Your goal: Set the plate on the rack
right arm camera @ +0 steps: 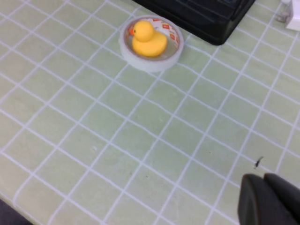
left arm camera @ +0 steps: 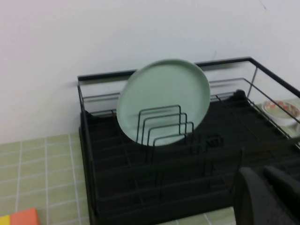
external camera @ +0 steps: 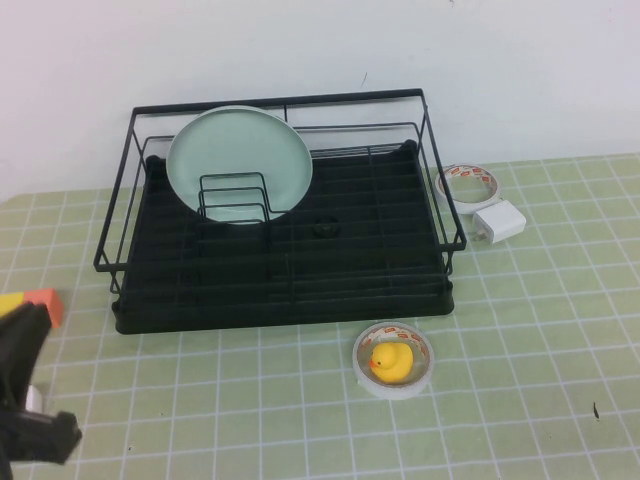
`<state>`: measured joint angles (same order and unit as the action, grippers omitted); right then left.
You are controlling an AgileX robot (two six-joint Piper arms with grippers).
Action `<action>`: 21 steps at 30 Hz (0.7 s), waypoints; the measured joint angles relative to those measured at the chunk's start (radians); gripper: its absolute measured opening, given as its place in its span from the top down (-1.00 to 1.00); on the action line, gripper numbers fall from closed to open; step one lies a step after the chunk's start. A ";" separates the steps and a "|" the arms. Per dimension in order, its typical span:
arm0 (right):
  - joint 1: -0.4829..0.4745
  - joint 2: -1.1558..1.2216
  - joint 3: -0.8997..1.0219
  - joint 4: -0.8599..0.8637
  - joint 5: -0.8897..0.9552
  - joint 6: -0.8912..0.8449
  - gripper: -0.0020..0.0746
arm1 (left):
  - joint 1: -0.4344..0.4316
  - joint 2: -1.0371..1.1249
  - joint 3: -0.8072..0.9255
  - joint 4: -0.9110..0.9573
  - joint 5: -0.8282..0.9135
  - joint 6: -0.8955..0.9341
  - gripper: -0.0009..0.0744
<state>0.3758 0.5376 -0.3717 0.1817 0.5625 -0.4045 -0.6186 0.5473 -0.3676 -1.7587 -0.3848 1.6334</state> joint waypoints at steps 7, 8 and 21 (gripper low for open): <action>0.000 -0.002 -0.001 0.026 -0.003 0.000 0.94 | 0.000 -0.005 0.027 0.000 0.029 -0.004 0.98; 0.000 -0.002 -0.001 0.026 0.001 0.000 0.94 | 0.000 -0.005 0.027 0.000 0.032 -0.007 0.98; 0.000 -0.002 -0.001 0.028 0.007 0.000 0.95 | -0.002 -0.005 0.027 0.000 0.050 -0.033 0.98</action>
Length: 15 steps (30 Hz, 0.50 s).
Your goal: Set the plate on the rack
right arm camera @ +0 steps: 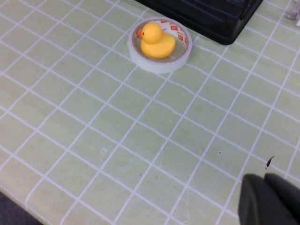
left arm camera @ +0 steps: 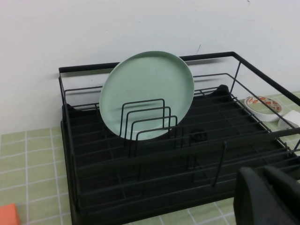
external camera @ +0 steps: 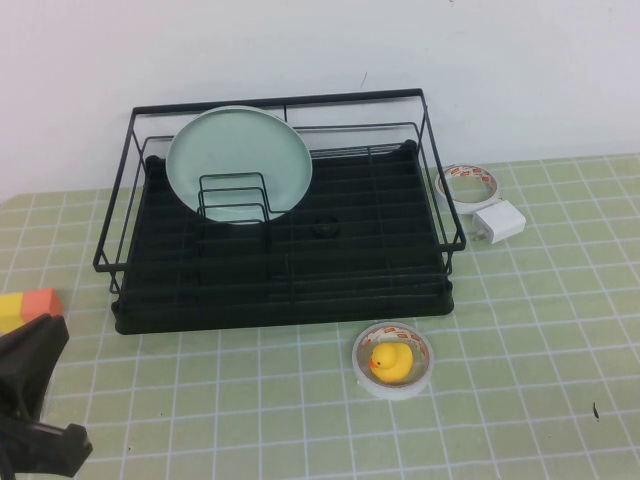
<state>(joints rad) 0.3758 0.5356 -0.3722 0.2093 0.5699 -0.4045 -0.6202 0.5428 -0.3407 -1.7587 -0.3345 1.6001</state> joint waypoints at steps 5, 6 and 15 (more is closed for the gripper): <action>0.000 0.000 0.000 0.000 0.000 0.000 0.95 | 0.000 -0.009 0.000 0.000 0.001 0.000 0.98; 0.000 0.000 0.000 0.000 0.000 0.000 0.95 | 0.000 -0.022 0.000 0.000 -0.007 0.000 0.98; 0.000 0.000 0.000 0.004 0.002 0.000 0.95 | 0.266 -0.263 0.065 0.000 -0.019 0.057 0.98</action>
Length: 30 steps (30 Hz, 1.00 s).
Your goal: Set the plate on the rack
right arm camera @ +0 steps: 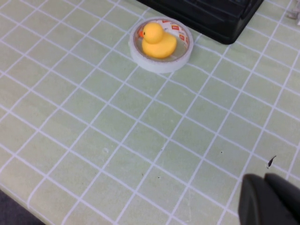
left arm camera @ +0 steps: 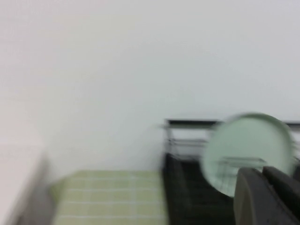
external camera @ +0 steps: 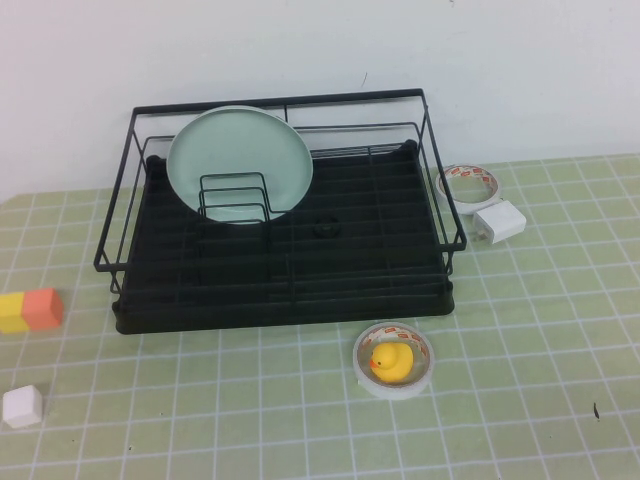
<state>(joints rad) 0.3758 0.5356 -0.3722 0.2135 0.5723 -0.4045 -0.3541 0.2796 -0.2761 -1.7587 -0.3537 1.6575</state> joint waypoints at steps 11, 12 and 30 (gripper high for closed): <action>0.000 0.000 0.000 0.002 0.001 0.000 0.95 | 0.321 -0.179 0.150 0.002 0.161 0.009 0.98; 0.000 0.000 0.000 0.002 0.001 0.000 0.95 | 0.332 -0.181 0.156 0.004 0.170 0.009 0.98; 0.000 0.000 0.000 0.002 0.005 0.000 0.95 | 0.397 -0.216 0.206 1.478 0.412 -1.612 0.98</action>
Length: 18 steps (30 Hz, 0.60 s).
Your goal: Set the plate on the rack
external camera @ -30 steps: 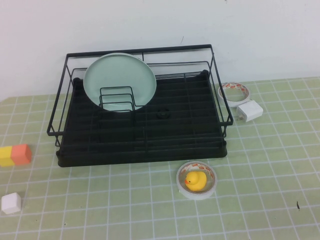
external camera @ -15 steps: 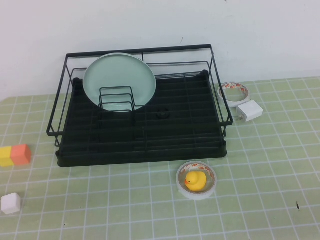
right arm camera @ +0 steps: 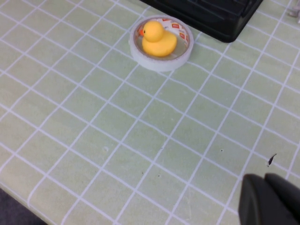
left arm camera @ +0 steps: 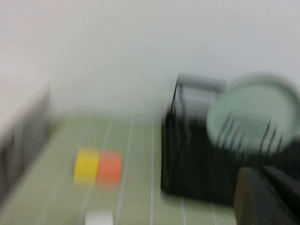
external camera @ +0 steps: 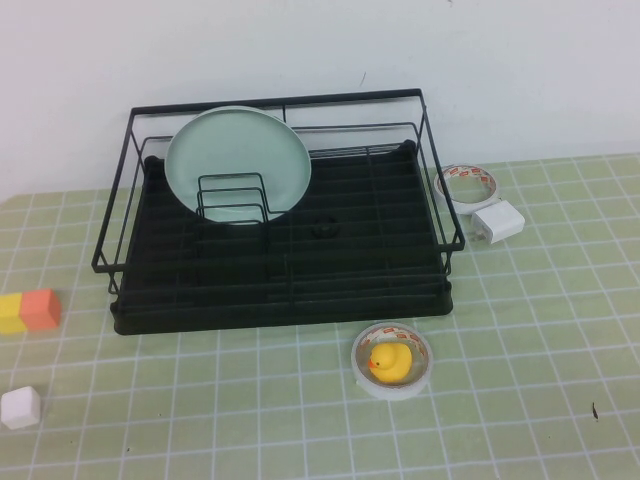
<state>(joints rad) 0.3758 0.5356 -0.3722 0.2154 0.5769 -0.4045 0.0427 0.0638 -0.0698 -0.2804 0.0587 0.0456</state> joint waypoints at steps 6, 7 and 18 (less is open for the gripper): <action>0.000 0.000 0.000 0.000 0.002 0.000 0.95 | 0.036 -0.068 0.073 0.184 0.314 -0.315 0.98; 0.000 0.000 0.000 0.000 0.004 0.000 0.95 | 0.036 -0.071 0.075 0.188 0.304 -0.320 0.98; 0.000 0.000 0.000 0.000 0.022 -0.001 0.95 | -0.064 -0.075 0.078 0.204 0.284 -0.210 0.98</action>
<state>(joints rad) 0.3758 0.5356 -0.3722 0.2154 0.5987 -0.4060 -0.0215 -0.0110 0.0079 -0.0763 0.3432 -0.1641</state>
